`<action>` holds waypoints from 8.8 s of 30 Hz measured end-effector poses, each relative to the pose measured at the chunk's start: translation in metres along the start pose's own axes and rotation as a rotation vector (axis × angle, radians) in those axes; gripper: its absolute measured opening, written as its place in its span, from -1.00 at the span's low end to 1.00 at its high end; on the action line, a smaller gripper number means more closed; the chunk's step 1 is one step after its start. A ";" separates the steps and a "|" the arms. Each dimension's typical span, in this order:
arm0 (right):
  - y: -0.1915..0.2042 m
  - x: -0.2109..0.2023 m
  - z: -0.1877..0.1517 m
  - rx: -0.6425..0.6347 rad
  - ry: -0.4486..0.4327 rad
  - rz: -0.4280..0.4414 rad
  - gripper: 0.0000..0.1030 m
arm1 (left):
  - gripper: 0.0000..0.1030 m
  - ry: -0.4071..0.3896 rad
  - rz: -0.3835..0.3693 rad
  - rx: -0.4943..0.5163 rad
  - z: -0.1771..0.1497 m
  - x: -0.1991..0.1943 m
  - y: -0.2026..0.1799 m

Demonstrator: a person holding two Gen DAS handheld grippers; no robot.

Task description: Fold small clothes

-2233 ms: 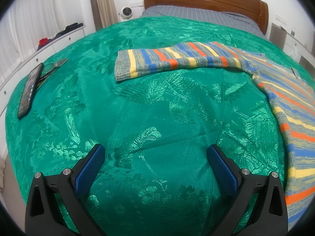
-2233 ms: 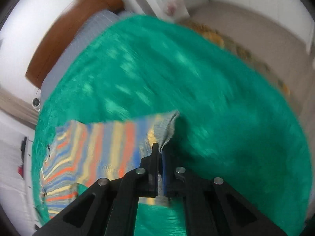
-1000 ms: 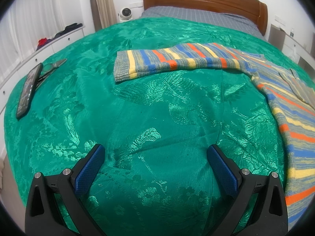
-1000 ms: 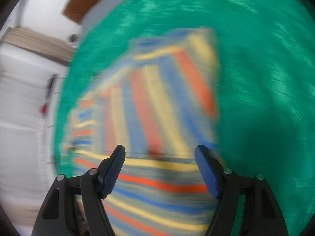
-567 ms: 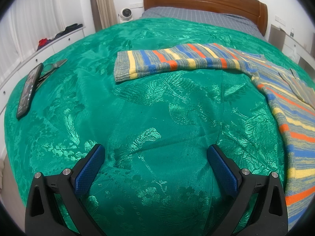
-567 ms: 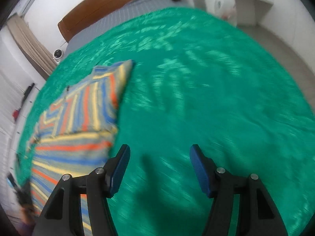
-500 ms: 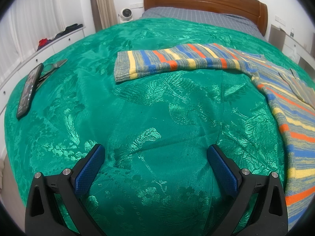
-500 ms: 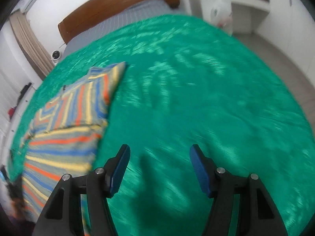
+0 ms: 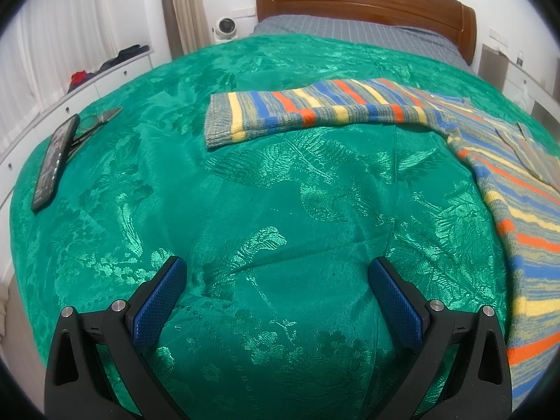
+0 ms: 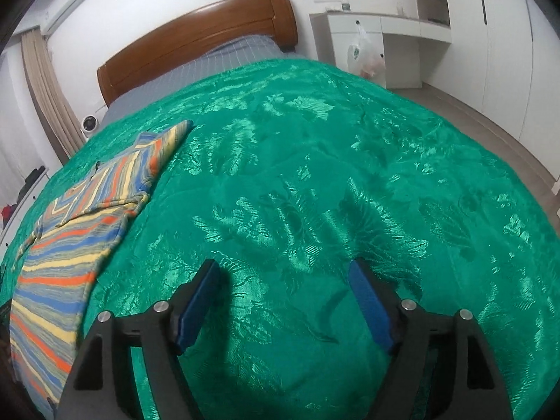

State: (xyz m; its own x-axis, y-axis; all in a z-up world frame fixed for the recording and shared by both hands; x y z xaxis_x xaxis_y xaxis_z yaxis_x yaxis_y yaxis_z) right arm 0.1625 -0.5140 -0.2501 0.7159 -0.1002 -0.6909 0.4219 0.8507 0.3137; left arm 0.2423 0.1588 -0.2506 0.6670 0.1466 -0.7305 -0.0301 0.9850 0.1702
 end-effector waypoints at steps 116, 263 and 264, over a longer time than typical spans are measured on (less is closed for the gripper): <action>0.011 0.011 -0.008 -0.059 -0.023 0.008 0.80 | 0.67 -0.033 0.008 0.249 0.097 -0.053 -0.095; 0.010 0.006 -0.017 -0.118 -0.018 -0.021 0.96 | 0.99 -0.080 -0.074 0.044 0.015 0.008 -0.038; 0.010 0.007 -0.017 -0.117 -0.018 -0.021 0.96 | 0.99 -0.080 -0.074 0.044 0.015 0.008 -0.038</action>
State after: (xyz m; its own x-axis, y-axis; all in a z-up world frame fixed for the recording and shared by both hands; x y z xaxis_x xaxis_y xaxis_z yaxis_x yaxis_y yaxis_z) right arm 0.1622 -0.4973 -0.2623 0.7181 -0.1271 -0.6843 0.3695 0.9028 0.2200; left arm 0.2601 0.1215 -0.2527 0.7237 0.0638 -0.6872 0.0534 0.9875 0.1480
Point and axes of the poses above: each gripper's, at about its wrist camera, not at the fingertips, and x roughly the way its jaws point, y to its left, z to its top, the point moved 6 cm from there along x, roughly the way its jaws point, and after that the axes turned 10 degrees about x, right-handed, at the moved point
